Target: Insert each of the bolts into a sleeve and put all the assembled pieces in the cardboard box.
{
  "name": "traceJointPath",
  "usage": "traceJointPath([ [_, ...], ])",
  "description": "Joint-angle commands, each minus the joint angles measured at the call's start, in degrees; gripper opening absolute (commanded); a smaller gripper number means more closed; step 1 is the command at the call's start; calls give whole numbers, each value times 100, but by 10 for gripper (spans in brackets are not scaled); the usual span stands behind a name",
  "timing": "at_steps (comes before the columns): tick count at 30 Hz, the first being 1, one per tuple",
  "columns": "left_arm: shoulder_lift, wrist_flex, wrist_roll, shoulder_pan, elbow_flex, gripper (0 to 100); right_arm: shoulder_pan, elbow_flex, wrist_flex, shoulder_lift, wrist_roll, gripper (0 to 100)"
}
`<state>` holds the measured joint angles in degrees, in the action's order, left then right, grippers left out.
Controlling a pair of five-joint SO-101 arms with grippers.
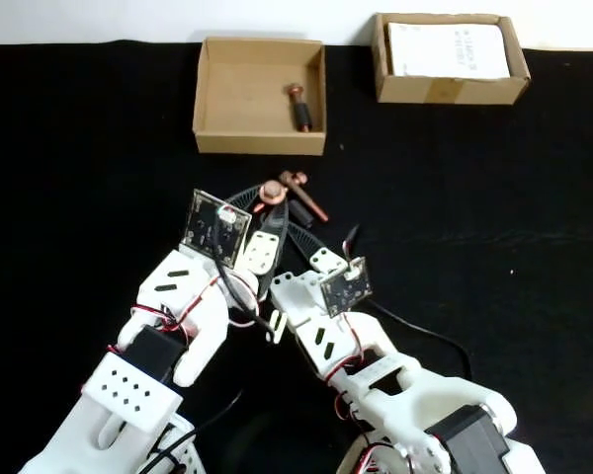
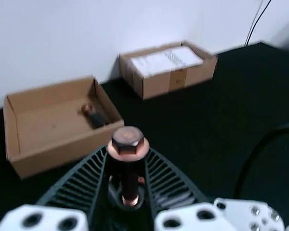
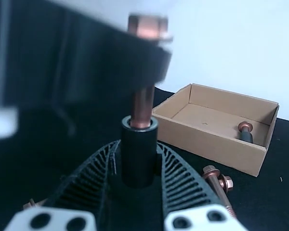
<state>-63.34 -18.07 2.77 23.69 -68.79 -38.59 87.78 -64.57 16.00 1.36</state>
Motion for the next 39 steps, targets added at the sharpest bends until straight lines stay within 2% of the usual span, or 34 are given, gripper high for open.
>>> traceJointPath([
  [1, -22, -88, 9, -40, 57, 56, 13, -92, -136, 40, -44, 7],
  [4, -22, -105, 35, -40, 57, 113, 22, -92, -136, 40, -44, 7],
  [6, -4, -299, 316, -48, 127, 142, 84, -92, -136, 40, -44, 7],
  [10, 22, -1398, 853, -215, 716, 192, 198, -127, -136, 40, -44, 7],
  [13, 13, -2031, 905, -242, 1086, 199, 207, -136, -127, 40, -53, 7],
  [18, 13, -2576, 905, -268, 1754, 200, 233, -163, -101, 40, -53, 7],
  [21, 13, -2787, 905, -725, 2299, 194, 505, -593, 374, 40, -62, 7],
  [25, 22, -2778, 844, -1745, 2703, 100, 1033, -2220, 2097, 40, -53, 7],
  [28, 22, -2778, 255, -2396, 2519, 7, 1086, -3538, 3275, -22, -26, 7],
  [29, 22, -2778, 0, -2545, 2334, 9, 1086, -3925, 3582, -66, -26, 7],
  [33, 22, -2716, -563, -2791, 1262, 11, 1103, -5262, 3899, -866, -18, 7],
  [35, 22, -2259, -826, -2800, 497, 11, 1138, -5965, 3899, -1508, -18, 7],
  [39, 22, -484, -1099, -2800, -1051, 11, 1218, -7398, 3916, -2914, -9, 7],
])
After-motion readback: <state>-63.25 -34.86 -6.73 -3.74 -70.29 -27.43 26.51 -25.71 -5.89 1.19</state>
